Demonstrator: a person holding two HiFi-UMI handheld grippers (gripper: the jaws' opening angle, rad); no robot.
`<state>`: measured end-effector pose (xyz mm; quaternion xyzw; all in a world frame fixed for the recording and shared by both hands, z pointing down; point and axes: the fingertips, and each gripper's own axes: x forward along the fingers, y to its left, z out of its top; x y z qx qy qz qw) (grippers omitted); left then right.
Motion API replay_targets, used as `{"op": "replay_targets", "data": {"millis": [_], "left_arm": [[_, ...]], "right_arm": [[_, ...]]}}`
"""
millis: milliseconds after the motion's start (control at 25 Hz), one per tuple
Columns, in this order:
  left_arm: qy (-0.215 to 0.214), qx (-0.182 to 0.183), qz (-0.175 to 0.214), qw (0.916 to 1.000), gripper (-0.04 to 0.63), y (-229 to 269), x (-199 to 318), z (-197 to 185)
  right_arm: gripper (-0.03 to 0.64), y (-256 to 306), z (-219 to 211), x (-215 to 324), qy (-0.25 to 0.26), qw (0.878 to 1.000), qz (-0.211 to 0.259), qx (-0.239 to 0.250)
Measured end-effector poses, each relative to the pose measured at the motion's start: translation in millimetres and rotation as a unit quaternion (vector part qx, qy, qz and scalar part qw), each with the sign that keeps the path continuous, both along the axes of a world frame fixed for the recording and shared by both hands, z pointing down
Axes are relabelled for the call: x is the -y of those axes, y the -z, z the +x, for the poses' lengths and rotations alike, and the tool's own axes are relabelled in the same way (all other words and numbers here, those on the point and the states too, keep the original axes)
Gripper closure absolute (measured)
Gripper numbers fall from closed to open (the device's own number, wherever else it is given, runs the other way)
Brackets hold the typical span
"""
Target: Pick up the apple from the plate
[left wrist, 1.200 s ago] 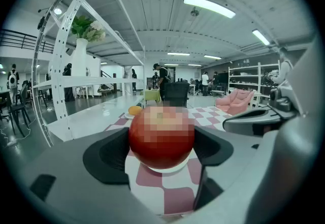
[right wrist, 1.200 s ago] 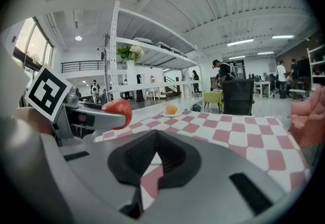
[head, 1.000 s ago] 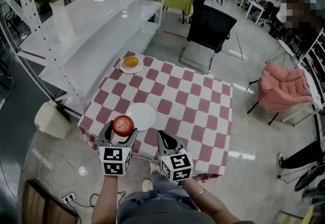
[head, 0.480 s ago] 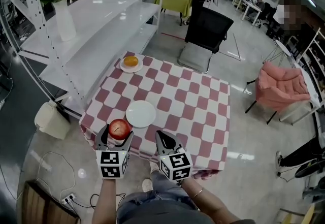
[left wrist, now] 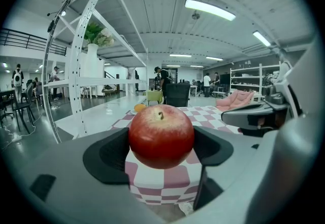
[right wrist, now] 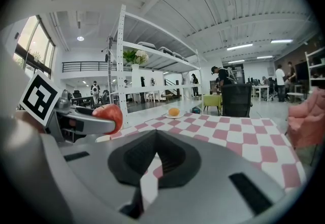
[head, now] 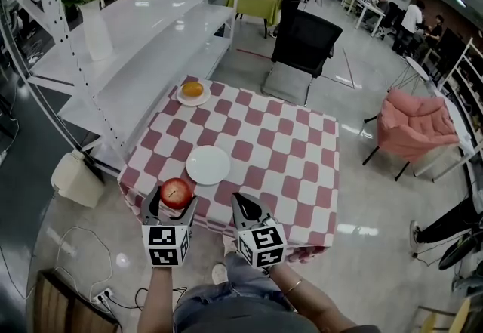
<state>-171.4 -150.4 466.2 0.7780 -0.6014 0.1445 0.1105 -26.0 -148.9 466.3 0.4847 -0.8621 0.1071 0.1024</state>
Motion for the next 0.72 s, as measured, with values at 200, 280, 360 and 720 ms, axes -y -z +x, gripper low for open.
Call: {"op": "replay_targets", "data": {"millis": [200,280,360,720], "left_arm": [[-0.002,0.000,0.001,1.0000,0.204,2.3,-4.0,1.2],[-0.002,0.001,0.001,1.0000,0.204,2.4,-5.2,1.0],[-0.001,0.001,0.000,1.0000,0.204,1.2,-5.6,0.4],[0.000,0.004,-0.004,1.0000,0.204,-2.7,-0.5,3.0]], "right_arm": [[0.609,1.1,1.6,-4.1,-0.002,1.000,0.002,-0.002],[0.609,1.4,2.0,-5.1,-0.002,1.000,0.003,-0.003],[0.609,1.2,2.0,-5.3,-0.002,1.000,0.004,-0.002],[0.609,1.3,4.7,2.5,0.002,1.000,0.010,-0.004]]}}
